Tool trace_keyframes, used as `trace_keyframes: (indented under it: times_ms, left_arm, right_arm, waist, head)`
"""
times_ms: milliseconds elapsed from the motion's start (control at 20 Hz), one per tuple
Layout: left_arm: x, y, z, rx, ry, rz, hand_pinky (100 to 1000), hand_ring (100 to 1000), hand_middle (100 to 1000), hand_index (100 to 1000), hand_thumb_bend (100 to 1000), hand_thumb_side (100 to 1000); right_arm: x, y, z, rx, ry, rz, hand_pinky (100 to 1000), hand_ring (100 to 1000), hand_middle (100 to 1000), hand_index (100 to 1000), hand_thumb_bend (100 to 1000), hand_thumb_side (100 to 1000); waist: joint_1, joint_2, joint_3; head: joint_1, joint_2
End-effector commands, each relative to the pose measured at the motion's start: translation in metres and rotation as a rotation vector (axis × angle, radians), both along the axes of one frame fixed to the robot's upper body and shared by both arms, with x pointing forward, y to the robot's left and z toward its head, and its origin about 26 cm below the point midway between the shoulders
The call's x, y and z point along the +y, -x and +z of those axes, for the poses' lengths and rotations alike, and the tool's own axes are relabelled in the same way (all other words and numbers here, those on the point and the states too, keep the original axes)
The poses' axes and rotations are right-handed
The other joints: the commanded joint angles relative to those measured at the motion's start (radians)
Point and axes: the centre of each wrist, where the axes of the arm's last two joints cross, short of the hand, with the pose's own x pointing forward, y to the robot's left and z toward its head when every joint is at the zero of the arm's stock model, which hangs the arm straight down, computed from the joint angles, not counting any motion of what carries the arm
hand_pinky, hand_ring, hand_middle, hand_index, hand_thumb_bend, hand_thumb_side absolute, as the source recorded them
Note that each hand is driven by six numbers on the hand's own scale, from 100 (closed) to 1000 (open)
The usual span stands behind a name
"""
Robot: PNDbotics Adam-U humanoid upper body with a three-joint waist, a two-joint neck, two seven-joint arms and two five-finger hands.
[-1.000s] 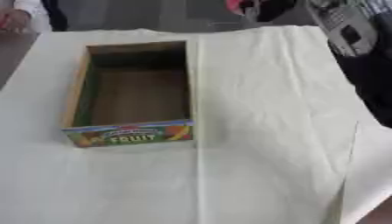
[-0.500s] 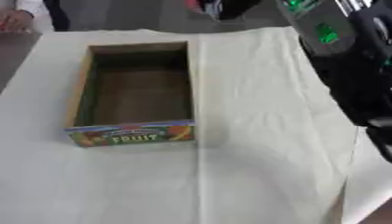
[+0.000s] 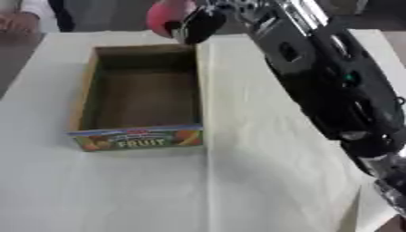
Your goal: Pick up objects on the table and place them in the box.
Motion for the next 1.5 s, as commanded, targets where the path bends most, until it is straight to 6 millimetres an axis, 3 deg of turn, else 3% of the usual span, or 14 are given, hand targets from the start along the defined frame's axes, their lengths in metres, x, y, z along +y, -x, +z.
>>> trace_keyframes:
  times_ms: [50, 400, 850, 1000, 1150, 1500]
  left_arm:
    - [-0.001, 0.002, 0.008, -0.028, -0.010, -0.013, 775, 544, 605, 832, 100, 635]
    - [-0.002, 0.001, 0.008, -0.028, -0.008, -0.019, 775, 544, 605, 832, 100, 633]
    - [-0.003, 0.001, 0.009, -0.027, -0.009, -0.021, 774, 544, 605, 831, 100, 632]
    - [-0.003, 0.001, 0.009, -0.027, -0.009, -0.023, 774, 544, 605, 831, 100, 632]
    - [-0.004, 0.001, 0.009, -0.028, -0.009, -0.024, 774, 545, 605, 831, 100, 631]
    - [-0.004, 0.000, 0.010, -0.028, -0.009, -0.027, 774, 545, 605, 831, 100, 630]
  right_arm:
    - [0.010, -0.004, -0.003, 0.001, 0.015, 0.005, 677, 792, 539, 451, 100, 100]
    - [0.030, -0.018, -0.032, 0.065, 0.049, 0.003, 676, 792, 545, 457, 100, 100]
    - [0.043, -0.032, -0.050, 0.110, 0.122, -0.010, 692, 809, 605, 518, 100, 100]
    - [0.043, -0.037, -0.056, 0.132, 0.139, -0.015, 700, 824, 644, 605, 100, 100]
    - [0.045, -0.040, -0.060, 0.148, 0.159, -0.018, 718, 849, 705, 755, 126, 100]
    - [0.046, -0.044, -0.063, 0.171, 0.204, -0.015, 732, 867, 749, 820, 251, 100]
  waist:
    - [0.004, -0.017, 0.005]
    - [0.002, -0.011, 0.012]
    - [-0.005, -0.005, 0.017]
    - [-0.006, -0.005, 0.019]
    - [-0.006, -0.005, 0.020]
    - [-0.007, -0.004, 0.022]
  head:
    - [-0.006, -0.012]
    - [-0.012, -0.013]
    - [-0.015, -0.011]
    - [-0.015, -0.013]
    - [-0.017, -0.013]
    - [-0.016, -0.013]
